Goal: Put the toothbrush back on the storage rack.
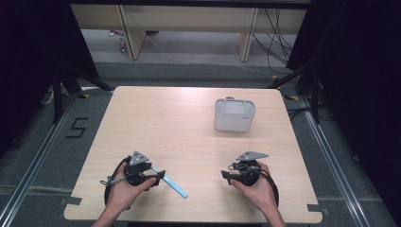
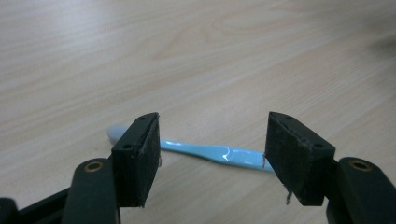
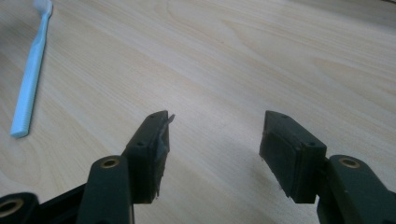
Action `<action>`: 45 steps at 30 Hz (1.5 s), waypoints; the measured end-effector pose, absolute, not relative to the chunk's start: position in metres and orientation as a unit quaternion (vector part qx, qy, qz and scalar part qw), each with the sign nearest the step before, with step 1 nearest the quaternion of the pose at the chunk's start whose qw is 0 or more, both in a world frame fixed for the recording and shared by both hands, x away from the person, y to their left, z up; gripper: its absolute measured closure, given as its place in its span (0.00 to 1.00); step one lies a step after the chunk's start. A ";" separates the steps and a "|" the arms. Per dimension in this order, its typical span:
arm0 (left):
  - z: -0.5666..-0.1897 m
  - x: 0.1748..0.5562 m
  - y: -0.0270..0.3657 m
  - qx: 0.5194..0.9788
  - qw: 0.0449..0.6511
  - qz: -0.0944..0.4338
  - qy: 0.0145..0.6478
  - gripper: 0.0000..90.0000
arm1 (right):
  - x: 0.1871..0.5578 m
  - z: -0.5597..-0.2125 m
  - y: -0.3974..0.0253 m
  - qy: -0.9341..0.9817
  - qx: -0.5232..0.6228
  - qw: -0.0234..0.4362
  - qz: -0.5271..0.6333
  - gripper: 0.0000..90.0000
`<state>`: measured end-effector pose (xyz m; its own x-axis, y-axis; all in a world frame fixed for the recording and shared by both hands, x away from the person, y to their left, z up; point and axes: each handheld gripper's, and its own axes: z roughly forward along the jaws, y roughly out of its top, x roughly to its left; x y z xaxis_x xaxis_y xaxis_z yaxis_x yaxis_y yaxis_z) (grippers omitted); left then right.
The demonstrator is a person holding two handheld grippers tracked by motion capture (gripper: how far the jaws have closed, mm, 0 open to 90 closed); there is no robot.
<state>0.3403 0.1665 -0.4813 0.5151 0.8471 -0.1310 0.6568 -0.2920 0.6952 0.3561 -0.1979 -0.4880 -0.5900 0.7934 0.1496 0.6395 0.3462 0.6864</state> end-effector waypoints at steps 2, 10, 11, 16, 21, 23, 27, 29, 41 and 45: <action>-0.480 0.342 0.161 0.797 0.337 0.124 0.486 0.38 | 0.356 -0.488 -0.197 0.814 0.439 0.104 0.366 0.47; -0.478 0.351 0.141 0.806 0.266 0.081 0.523 0.33 | 0.355 -0.486 -0.195 0.814 0.440 0.096 0.366 0.47; -0.478 0.352 0.139 0.804 0.261 0.079 0.528 0.32 | 0.355 -0.485 -0.195 0.814 0.440 0.096 0.367 0.47; -0.478 0.359 0.132 0.796 0.242 0.061 0.552 0.31 | 0.355 -0.484 -0.196 0.813 0.439 0.100 0.370 0.47; -0.479 0.364 0.127 0.799 0.216 0.061 0.558 0.31 | 0.356 -0.483 -0.198 0.812 0.435 0.099 0.377 0.47; -0.479 0.366 0.128 0.805 0.213 0.062 0.550 0.31 | 0.357 -0.483 -0.199 0.816 0.424 0.106 0.379 0.47; -0.480 0.367 0.125 0.805 0.206 0.062 0.553 0.31 | 0.354 -0.483 -0.198 0.807 0.448 0.089 0.374 0.47; -0.480 0.368 0.124 0.802 0.206 0.057 0.557 0.32 | 0.354 -0.483 -0.198 0.809 0.444 0.096 0.375 0.47; -0.483 0.373 0.118 0.803 0.188 0.058 0.562 0.32 | 0.355 -0.486 -0.196 0.813 0.435 0.092 0.376 0.47; -0.486 0.374 0.117 0.810 0.180 0.059 0.555 0.32 | 0.357 -0.488 -0.197 0.818 0.420 0.099 0.380 0.47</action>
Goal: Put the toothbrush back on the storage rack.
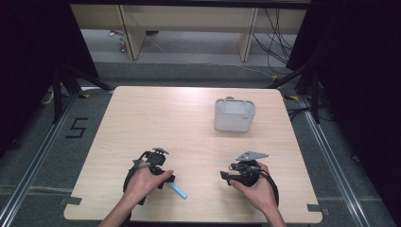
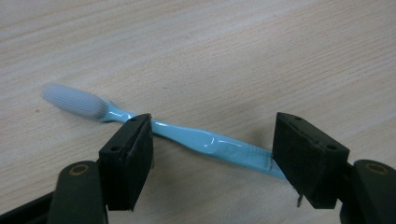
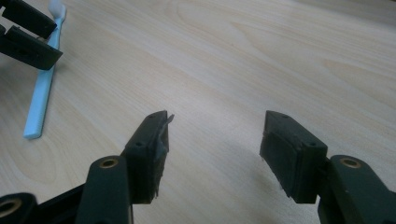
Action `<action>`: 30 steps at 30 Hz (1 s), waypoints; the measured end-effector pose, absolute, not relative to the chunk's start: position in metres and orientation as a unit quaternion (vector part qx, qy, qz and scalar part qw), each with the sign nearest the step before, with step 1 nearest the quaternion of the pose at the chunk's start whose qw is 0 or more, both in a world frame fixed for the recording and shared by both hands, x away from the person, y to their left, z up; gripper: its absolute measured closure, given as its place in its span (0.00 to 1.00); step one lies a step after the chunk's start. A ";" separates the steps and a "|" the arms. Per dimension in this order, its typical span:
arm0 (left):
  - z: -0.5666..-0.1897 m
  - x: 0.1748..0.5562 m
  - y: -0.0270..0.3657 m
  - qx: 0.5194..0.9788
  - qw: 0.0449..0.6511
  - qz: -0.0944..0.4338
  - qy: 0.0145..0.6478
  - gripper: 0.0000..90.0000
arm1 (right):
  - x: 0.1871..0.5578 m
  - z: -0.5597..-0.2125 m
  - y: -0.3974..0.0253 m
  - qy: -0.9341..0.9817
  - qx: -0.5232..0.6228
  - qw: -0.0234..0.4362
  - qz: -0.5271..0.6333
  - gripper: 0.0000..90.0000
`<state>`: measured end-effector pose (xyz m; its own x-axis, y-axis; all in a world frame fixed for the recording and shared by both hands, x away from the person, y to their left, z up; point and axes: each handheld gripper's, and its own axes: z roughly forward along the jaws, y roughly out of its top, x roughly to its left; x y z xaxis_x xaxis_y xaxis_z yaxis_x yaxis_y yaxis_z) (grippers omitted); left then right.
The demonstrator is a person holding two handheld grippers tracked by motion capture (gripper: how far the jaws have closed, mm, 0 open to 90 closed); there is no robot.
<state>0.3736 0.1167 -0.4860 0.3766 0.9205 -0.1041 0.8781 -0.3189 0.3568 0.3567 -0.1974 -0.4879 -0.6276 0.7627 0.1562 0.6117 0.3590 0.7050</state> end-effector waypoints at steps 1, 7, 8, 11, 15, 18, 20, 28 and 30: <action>-0.486 0.374 0.117 0.810 0.180 0.059 0.555 0.32 | 0.357 -0.488 -0.197 0.818 0.420 0.099 0.380 0.47; -0.487 0.372 0.115 0.801 0.177 0.056 0.569 0.32 | 0.354 -0.488 -0.195 0.812 0.440 0.088 0.373 0.47; -0.487 0.371 0.115 0.802 0.176 0.059 0.568 0.32 | 0.354 -0.488 -0.195 0.812 0.440 0.088 0.373 0.47; -0.490 0.369 0.114 0.800 0.187 0.071 0.566 0.33 | 0.354 -0.488 -0.194 0.812 0.439 0.082 0.376 0.46; -0.490 0.369 0.115 0.802 0.183 0.073 0.563 0.36 | 0.354 -0.489 -0.194 0.812 0.434 0.088 0.379 0.46; -0.489 0.369 0.116 0.805 0.179 0.072 0.561 0.38 | 0.354 -0.488 -0.195 0.813 0.435 0.084 0.378 0.46; -0.489 0.369 0.116 0.806 0.177 0.072 0.561 0.39 | 0.355 -0.488 -0.195 0.814 0.433 0.084 0.378 0.46; -0.487 0.368 0.118 0.824 0.159 0.076 0.539 0.51 | 0.353 -0.489 -0.193 0.811 0.442 0.086 0.375 0.46; -0.486 0.366 0.118 0.824 0.161 0.070 0.539 0.54 | 0.354 -0.489 -0.193 0.812 0.440 0.086 0.373 0.46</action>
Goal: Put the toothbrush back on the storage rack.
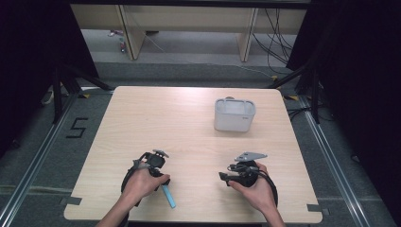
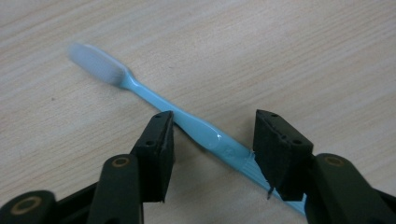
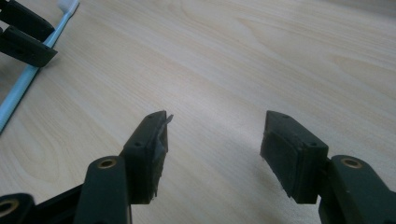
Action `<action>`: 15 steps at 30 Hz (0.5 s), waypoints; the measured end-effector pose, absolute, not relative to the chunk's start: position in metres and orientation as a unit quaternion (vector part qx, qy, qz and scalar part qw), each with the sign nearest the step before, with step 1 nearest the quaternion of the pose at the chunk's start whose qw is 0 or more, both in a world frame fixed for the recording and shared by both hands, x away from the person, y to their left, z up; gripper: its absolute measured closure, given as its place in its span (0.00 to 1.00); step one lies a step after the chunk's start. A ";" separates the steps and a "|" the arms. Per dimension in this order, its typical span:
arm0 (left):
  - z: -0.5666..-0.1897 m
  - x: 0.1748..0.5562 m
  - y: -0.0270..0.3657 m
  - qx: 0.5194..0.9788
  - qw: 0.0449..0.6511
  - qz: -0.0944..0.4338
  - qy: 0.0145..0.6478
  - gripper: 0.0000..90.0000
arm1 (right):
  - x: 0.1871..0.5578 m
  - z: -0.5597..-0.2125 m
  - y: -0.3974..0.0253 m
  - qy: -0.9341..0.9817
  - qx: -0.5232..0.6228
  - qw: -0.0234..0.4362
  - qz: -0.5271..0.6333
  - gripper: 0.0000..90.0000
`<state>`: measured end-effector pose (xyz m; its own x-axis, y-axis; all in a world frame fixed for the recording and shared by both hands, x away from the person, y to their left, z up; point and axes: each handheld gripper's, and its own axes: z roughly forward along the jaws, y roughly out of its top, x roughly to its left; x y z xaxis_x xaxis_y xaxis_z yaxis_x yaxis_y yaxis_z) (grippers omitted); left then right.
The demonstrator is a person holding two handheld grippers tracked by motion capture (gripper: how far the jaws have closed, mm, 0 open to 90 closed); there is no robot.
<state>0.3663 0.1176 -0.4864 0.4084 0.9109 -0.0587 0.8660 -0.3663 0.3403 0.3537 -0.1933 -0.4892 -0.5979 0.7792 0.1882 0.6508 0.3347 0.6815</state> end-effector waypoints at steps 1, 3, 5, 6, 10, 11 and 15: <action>-0.486 0.367 0.119 0.830 0.158 0.072 0.529 0.54 | 0.354 -0.489 -0.193 0.812 0.440 0.086 0.373 0.46; -0.486 0.366 0.118 0.832 0.157 0.073 0.526 0.59 | 0.354 -0.490 -0.193 0.815 0.436 0.078 0.374 0.46; -0.483 0.367 0.118 0.841 0.143 0.063 0.518 0.59 | 0.353 -0.490 -0.191 0.808 0.450 0.074 0.374 0.46; -0.483 0.367 0.119 0.847 0.143 0.067 0.508 0.61 | 0.353 -0.490 -0.192 0.809 0.448 0.080 0.372 0.46; -0.483 0.367 0.118 0.856 0.144 0.070 0.492 0.67 | 0.355 -0.490 -0.193 0.814 0.439 0.083 0.371 0.46; -0.483 0.367 0.117 0.856 0.145 0.069 0.491 0.67 | 0.355 -0.490 -0.193 0.814 0.439 0.084 0.372 0.46; -0.483 0.367 0.119 0.862 0.140 0.067 0.482 0.72 | 0.356 -0.491 -0.195 0.813 0.433 0.095 0.379 0.46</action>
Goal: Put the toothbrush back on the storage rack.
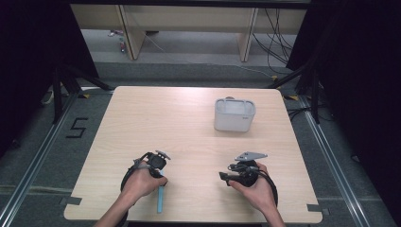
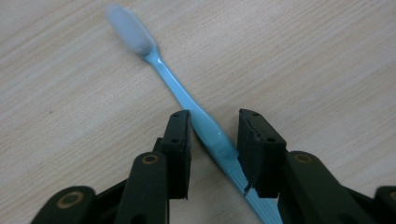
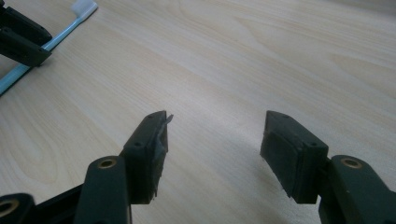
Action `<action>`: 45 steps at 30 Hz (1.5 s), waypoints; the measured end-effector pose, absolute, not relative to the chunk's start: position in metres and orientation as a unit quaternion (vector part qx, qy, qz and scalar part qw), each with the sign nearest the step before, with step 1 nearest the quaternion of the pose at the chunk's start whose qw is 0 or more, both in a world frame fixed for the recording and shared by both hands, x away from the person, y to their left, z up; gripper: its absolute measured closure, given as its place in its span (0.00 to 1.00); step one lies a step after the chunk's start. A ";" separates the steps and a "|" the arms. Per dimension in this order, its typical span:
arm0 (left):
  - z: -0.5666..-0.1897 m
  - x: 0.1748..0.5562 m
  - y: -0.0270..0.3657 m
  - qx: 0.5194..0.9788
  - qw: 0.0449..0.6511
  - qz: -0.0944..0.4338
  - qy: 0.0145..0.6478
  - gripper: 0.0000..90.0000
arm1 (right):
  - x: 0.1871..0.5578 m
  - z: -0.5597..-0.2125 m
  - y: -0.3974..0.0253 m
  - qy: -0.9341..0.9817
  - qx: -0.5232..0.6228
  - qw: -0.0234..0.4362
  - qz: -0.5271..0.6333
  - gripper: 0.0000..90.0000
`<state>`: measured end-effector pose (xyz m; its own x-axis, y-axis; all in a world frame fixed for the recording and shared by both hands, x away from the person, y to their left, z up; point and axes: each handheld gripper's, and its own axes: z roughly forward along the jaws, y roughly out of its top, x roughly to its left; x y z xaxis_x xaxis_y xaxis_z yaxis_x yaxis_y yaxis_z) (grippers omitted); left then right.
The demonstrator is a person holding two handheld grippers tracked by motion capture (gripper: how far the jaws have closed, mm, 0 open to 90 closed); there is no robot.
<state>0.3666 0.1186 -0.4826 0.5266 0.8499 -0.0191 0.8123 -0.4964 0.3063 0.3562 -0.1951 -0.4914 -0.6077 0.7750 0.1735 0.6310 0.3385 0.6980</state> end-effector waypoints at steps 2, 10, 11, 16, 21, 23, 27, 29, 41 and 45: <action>-0.482 0.366 0.119 0.865 0.139 0.066 0.477 0.74 | 0.356 -0.491 -0.195 0.812 0.435 0.093 0.379 0.46; -0.481 0.368 0.123 0.885 0.126 0.053 0.444 0.86 | 0.355 -0.491 -0.193 0.812 0.443 0.073 0.374 0.46; -0.481 0.368 0.123 0.888 0.124 0.052 0.440 0.86 | 0.354 -0.491 -0.192 0.807 0.450 0.078 0.375 0.46; -0.480 0.368 0.122 0.897 0.114 0.048 0.424 0.86 | 0.355 -0.492 -0.192 0.808 0.448 0.064 0.377 0.46; -0.480 0.369 0.121 0.908 0.102 0.046 0.404 0.85 | 0.355 -0.492 -0.192 0.810 0.447 0.060 0.376 0.46; -0.480 0.369 0.121 0.912 0.098 0.045 0.396 0.85 | 0.355 -0.492 -0.192 0.810 0.446 0.061 0.376 0.46; -0.480 0.371 0.121 0.916 0.095 0.040 0.387 0.82 | 0.355 -0.491 -0.192 0.811 0.448 0.054 0.373 0.46; -0.479 0.372 0.121 0.921 0.085 0.035 0.379 0.81 | 0.355 -0.492 -0.193 0.811 0.448 0.054 0.373 0.46; -0.479 0.373 0.118 0.933 0.056 0.021 0.354 0.87 | 0.354 -0.493 -0.191 0.803 0.452 0.073 0.381 0.46; -0.478 0.374 0.117 0.937 0.043 0.012 0.347 0.87 | 0.355 -0.491 -0.193 0.812 0.443 0.072 0.372 0.46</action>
<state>0.3744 0.1169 -0.4781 0.7594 0.6506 -0.0080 0.6486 -0.7559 0.0893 0.3549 -0.1932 -0.4909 -0.5977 0.7727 0.2137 0.6662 0.3304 0.6686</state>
